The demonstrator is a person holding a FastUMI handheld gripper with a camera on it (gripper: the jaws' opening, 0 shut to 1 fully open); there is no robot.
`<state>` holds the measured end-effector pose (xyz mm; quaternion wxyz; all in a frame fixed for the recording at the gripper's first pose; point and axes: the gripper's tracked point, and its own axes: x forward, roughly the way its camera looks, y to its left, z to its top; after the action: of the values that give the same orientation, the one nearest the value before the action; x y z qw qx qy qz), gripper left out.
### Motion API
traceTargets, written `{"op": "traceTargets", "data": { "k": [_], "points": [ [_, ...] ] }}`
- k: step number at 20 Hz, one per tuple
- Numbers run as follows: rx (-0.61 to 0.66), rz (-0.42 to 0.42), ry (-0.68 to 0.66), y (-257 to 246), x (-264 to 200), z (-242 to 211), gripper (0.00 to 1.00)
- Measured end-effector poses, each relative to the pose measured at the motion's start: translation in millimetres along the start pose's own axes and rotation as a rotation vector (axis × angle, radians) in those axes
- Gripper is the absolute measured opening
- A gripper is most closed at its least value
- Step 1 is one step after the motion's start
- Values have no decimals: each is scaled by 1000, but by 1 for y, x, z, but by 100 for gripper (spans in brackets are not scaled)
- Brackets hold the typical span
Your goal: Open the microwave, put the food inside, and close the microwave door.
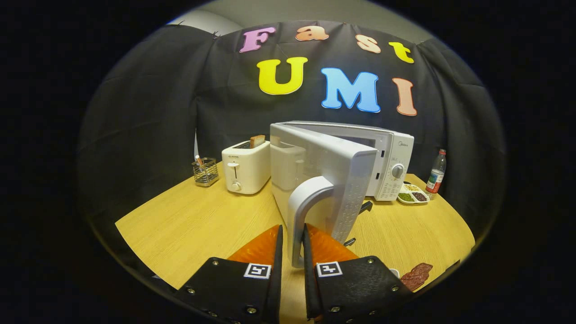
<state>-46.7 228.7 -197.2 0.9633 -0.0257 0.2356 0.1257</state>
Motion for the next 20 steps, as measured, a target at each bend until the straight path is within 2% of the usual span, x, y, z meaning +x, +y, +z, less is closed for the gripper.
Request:
{"op": "traceTargets", "data": {
  "k": [4,7,9,12,14,17,18,20],
  "points": [
    [12,38,0,35,-7,-2,23],
    [0,103,-5,63,-9,-1,23],
    [-1,194,11,88,-10,-4,23],
    [13,405,27,131,-24,0,23],
    [-3,462,-6,136,-40,11,23],
    [-20,488,-69,123,-57,29,25],
    [-20,494,-88,118,-61,34,30],
    [-23,454,-134,97,-65,47,75]
  ]
}}
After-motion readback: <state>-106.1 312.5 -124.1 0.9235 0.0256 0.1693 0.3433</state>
